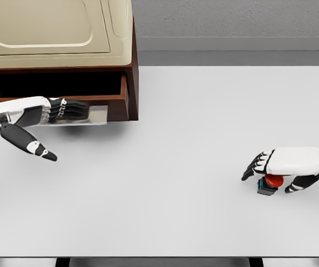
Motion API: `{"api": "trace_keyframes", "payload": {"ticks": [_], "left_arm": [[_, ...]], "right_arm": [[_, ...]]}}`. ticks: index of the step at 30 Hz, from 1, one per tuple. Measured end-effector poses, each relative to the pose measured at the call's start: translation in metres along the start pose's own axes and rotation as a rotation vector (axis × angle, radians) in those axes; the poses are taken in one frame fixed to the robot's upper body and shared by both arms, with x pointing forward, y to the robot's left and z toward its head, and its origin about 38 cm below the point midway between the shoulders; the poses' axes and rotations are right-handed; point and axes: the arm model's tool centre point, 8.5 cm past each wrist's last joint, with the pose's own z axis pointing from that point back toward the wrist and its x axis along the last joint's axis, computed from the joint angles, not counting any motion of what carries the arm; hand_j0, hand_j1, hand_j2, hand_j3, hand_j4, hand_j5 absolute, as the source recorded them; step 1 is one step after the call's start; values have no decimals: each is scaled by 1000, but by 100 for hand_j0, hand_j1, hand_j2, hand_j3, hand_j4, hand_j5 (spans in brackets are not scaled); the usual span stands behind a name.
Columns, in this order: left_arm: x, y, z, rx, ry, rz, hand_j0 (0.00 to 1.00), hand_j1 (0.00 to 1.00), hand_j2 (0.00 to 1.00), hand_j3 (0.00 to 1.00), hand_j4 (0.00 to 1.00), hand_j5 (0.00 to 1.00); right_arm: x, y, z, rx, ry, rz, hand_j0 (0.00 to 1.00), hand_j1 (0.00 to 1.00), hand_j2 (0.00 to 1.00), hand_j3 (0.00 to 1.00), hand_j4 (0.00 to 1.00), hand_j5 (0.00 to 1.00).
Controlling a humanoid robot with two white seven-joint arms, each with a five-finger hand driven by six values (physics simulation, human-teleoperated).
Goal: Open the cabinet drawer with left arm, and place a switch into the drawer with right arm
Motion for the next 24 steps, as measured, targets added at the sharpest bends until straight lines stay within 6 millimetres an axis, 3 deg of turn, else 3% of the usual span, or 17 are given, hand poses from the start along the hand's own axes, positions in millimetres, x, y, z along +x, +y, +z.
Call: {"api": "trace_keyframes", "payload": {"ticks": [24], "left_arm": [[-2,-2,4,3,-6,32,100,100,100,100,100,100]], "right_arm": [[0,1,-1,-1,-6,-10,70,70,70,70,70,70]]}}
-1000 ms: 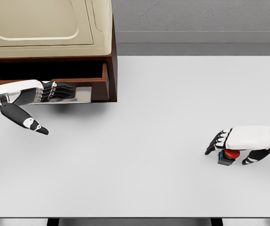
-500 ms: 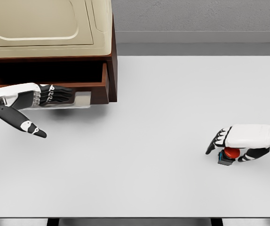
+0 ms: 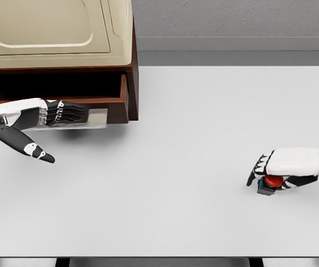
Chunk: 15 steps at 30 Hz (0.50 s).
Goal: Open the cabinet drawer with left arm, and place a switch into the drawer with right arm
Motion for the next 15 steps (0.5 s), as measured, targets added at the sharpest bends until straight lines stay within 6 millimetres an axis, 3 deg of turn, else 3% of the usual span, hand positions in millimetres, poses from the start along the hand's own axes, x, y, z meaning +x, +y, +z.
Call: {"api": "trace_keyframes", "payload": {"ticks": [15], "left_arm": [[0,0,0,0,0,1,100,100,100,100,100,100]], "right_arm": [[0,0,-1,0,0,3,61,61,61,61,61,61]]}}
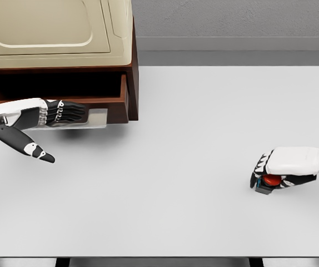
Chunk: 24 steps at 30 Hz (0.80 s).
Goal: Open the cabinet drawer with left arm, and place a switch into the drawer with right arm
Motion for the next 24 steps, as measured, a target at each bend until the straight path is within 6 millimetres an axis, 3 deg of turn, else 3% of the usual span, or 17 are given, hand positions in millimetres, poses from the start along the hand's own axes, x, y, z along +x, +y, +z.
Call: {"api": "trace_keyframes", "payload": {"ticks": [8,24], "left_arm": [[0,0,0,0,0,1,100,100,100,100,100,100],[0,1,0,0,0,0,100,100,100,100,100,100]], "right_arm": [[0,0,0,-2,0,0,54,54,54,54,54,54],[-3,-15,2,-29,9,26,52,52,52,52,52,52]]}}
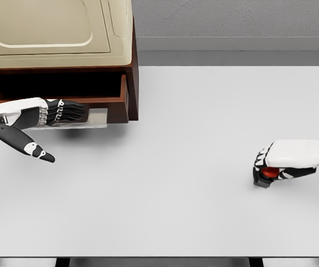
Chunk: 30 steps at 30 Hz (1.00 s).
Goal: Open the cabinet drawer with left arm, and place a switch into the drawer with right arm
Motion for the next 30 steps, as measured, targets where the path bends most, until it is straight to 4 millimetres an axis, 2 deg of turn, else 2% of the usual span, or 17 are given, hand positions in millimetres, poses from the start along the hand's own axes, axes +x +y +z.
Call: {"api": "trace_keyframes", "payload": {"ticks": [12,21,30], "left_arm": [[0,1,-1,0,1,-3,100,100,100,100,100,100],[0,1,-1,1,1,-6,100,100,100,100,100,100],[0,1,-1,0,2,-8,100,100,100,100,100,100]], "right_arm": [[1,-15,-4,-37,-9,26,51,51,51,51,51,51],[3,-45,-8,-69,-19,87,51,51,51,51,51,51],[2,-52,-10,-68,-21,97,51,51,51,51,51,51]]}}
